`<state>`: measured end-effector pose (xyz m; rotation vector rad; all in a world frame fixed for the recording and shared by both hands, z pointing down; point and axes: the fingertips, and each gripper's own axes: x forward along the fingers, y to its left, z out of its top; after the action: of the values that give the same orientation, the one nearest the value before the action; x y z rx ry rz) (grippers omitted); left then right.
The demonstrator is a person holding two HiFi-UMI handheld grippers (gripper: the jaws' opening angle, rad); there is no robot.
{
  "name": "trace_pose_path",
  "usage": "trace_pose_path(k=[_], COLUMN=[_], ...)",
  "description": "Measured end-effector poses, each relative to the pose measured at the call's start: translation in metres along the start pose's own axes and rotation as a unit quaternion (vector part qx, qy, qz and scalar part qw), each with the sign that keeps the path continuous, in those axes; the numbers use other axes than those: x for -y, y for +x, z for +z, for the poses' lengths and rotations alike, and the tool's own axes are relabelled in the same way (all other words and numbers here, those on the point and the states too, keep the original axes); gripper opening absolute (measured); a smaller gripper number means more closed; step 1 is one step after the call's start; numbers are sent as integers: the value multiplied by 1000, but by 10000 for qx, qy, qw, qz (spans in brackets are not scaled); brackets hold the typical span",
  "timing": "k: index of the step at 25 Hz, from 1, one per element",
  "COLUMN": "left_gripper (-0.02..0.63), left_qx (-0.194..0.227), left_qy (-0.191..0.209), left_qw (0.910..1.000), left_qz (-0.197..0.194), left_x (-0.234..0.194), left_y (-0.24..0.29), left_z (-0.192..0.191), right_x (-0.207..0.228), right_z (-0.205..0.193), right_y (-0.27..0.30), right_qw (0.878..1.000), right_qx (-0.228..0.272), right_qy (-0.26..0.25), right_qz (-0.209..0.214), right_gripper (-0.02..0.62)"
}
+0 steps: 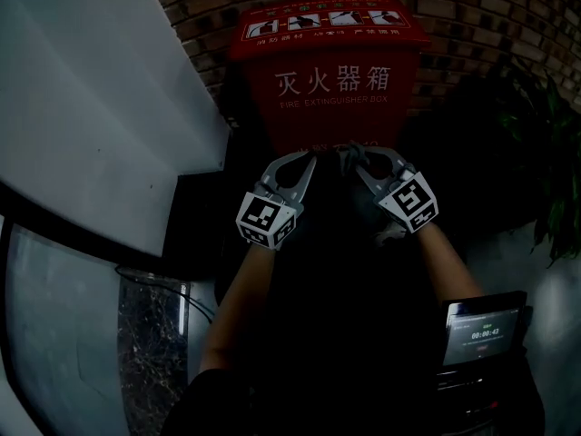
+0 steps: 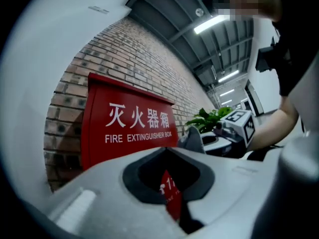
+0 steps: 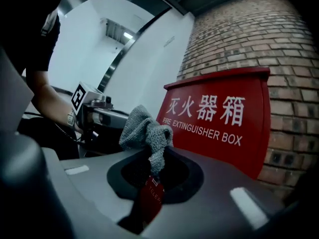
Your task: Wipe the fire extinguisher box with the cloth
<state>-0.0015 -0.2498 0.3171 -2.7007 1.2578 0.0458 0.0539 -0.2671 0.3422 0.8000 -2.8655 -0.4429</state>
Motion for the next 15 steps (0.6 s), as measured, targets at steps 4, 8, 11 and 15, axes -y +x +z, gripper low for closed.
trace_pose_path(k=[4,8,11,15], left_gripper=[3,3,3,3], left_qx=[87,127,166,109], left_qy=[-79,-175,-174,-299], left_qw=[9999,9997,9997,9994], left_qz=[42,67,-14,-137], left_x=[-11,-13,-13,-12], left_y=[8,14,17,18], left_z=[-7,-14,-30,-53], right_x=[18,22,20,1], right_z=[0,2,-14,-38], right_y=[2,2,9,18], right_qw=[9970,9942,9920,9922], right_qx=[504,789,837,681], right_qy=[556,687,929,1040], right_qz=[-189,-240,-151,136], right_gripper=[35,35,35,35])
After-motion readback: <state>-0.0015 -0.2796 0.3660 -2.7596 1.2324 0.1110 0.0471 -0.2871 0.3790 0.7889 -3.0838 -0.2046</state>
